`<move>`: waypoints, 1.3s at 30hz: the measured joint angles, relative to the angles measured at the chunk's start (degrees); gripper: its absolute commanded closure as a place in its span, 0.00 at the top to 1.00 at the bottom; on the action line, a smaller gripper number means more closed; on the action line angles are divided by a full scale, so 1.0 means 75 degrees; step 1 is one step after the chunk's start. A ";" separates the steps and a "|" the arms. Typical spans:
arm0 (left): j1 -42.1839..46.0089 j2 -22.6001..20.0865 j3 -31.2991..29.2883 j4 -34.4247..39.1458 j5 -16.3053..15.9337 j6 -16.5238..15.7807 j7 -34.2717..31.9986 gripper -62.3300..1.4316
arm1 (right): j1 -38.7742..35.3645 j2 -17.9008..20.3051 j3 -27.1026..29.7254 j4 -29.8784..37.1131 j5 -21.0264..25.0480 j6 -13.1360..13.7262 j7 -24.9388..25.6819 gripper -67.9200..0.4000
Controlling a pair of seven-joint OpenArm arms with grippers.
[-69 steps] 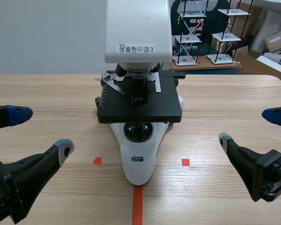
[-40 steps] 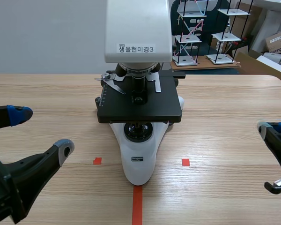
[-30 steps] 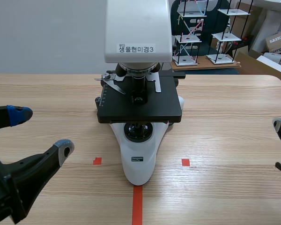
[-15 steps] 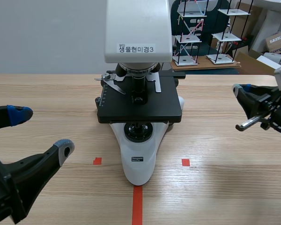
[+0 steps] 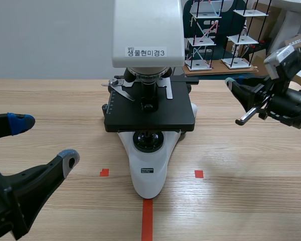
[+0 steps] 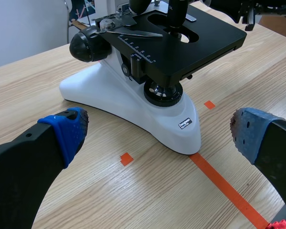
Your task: Point at the fine focus knob
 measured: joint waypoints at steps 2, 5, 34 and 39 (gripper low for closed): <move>0.0000 0.0000 0.0000 0.0000 0.0000 0.0000 0.0000 1.00 | -0.0026 -0.0029 0.0000 0.0000 -0.0050 0.0003 -0.0026 0.01; 0.0000 0.0000 0.0000 0.0000 0.0000 0.0000 0.0000 1.00 | -0.0044 -0.0099 0.0000 0.0000 -0.0146 0.0003 -0.0041 0.01; 0.0000 0.0000 0.0000 0.0000 0.0000 0.0000 0.0000 1.00 | -0.0047 -0.0125 0.0000 0.0000 -0.0143 -0.0055 -0.0259 0.01; 0.0000 0.0000 0.0000 0.0000 0.0000 0.0000 0.0000 1.00 | -0.0047 -0.0125 0.0000 0.0000 -0.0143 -0.0055 -0.0259 0.01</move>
